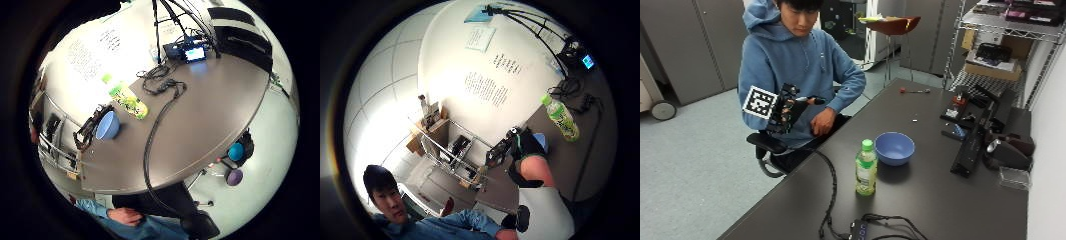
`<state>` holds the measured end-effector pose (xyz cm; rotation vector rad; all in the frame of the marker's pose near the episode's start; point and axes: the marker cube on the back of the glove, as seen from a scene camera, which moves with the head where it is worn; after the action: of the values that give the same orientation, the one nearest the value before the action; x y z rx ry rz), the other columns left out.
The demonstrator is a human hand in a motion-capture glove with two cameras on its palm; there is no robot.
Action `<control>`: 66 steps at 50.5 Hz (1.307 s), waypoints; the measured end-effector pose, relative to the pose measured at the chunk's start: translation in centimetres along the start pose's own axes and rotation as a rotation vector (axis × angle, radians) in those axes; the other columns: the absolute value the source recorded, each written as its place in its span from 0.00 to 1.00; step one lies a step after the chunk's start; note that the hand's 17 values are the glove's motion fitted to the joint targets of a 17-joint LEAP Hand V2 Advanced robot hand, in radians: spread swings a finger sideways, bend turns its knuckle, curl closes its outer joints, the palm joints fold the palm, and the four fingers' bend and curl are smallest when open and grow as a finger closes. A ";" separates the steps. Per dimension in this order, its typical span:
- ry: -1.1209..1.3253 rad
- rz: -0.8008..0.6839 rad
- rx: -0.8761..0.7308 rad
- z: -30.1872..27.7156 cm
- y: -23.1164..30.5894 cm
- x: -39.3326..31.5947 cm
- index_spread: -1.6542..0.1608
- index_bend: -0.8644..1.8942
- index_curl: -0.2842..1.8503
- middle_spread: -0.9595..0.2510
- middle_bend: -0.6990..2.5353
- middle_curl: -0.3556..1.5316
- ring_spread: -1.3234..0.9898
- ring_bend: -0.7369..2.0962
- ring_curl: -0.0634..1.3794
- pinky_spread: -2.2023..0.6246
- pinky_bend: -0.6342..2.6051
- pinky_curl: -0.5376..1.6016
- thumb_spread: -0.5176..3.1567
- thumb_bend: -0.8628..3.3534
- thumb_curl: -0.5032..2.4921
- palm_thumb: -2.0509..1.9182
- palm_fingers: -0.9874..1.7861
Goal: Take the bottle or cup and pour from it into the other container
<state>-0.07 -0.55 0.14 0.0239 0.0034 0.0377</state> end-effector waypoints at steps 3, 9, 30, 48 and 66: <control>-0.004 -0.043 0.020 0.2 -0.2 0.2 0.84 0.36 0.16 0.86 0.28 0.22 0.61 0.39 0.11 0.83 0.32 0.31 0.26 0.28 0.23 0.67 0.46; 0.003 -0.048 0.008 0.5 -0.7 0.4 0.82 0.36 0.18 0.89 0.28 0.25 0.62 0.40 0.15 0.85 0.33 0.34 0.31 0.27 0.25 0.68 0.44; 0.025 -0.048 0.013 1.5 -2.0 1.1 0.80 0.36 0.22 0.91 0.28 0.31 0.64 0.41 0.19 0.86 0.33 0.38 0.36 0.22 0.29 0.71 0.43; 0.005 -0.071 -0.103 3.5 -5.1 2.7 0.79 0.36 0.23 0.91 0.28 0.34 0.64 0.41 0.21 0.87 0.33 0.39 0.37 0.20 0.32 0.72 0.41; -0.052 -0.050 -0.270 7.3 -7.8 4.9 0.79 0.36 0.24 0.90 0.28 0.35 0.64 0.41 0.22 0.87 0.33 0.40 0.37 0.20 0.33 0.72 0.40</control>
<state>5.16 -8.30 7.26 -0.2452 -0.0534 -0.0128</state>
